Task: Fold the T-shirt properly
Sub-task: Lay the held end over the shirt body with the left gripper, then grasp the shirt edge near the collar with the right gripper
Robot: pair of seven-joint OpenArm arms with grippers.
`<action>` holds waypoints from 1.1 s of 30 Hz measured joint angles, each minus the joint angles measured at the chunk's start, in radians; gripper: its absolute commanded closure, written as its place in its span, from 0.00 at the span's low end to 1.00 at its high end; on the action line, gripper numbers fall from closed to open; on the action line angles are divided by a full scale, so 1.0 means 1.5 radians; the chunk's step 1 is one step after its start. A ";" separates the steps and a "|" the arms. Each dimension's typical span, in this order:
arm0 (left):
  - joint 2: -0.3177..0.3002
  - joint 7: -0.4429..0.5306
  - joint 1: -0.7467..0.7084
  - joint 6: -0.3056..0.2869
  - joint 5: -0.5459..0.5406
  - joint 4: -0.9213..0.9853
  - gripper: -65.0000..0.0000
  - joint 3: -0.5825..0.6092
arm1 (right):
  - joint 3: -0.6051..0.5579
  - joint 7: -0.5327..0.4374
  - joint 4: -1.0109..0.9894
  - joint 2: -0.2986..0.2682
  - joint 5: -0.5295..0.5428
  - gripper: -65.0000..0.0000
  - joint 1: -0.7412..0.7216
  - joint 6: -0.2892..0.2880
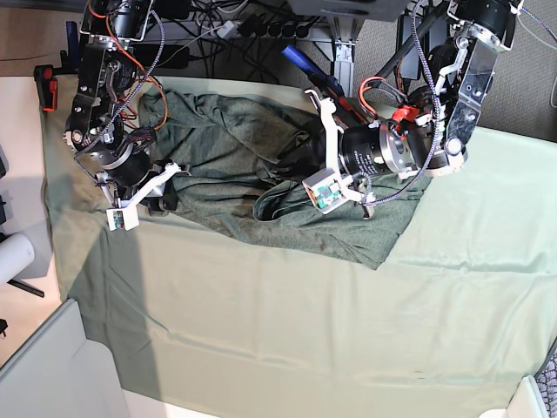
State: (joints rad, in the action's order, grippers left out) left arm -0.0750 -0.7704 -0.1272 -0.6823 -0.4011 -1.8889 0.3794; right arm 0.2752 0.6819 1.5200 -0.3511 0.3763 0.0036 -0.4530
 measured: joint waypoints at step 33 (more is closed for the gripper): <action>0.000 0.005 0.000 0.000 0.003 0.000 0.93 0.000 | 0.082 0.024 0.094 -0.001 0.155 0.75 0.162 0.003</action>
State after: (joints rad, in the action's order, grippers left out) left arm -0.0750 -0.7624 -0.1268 -0.6823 -0.3973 -1.8889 0.3794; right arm 0.3981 0.7177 1.6608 -0.3519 0.6086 0.2466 -0.4488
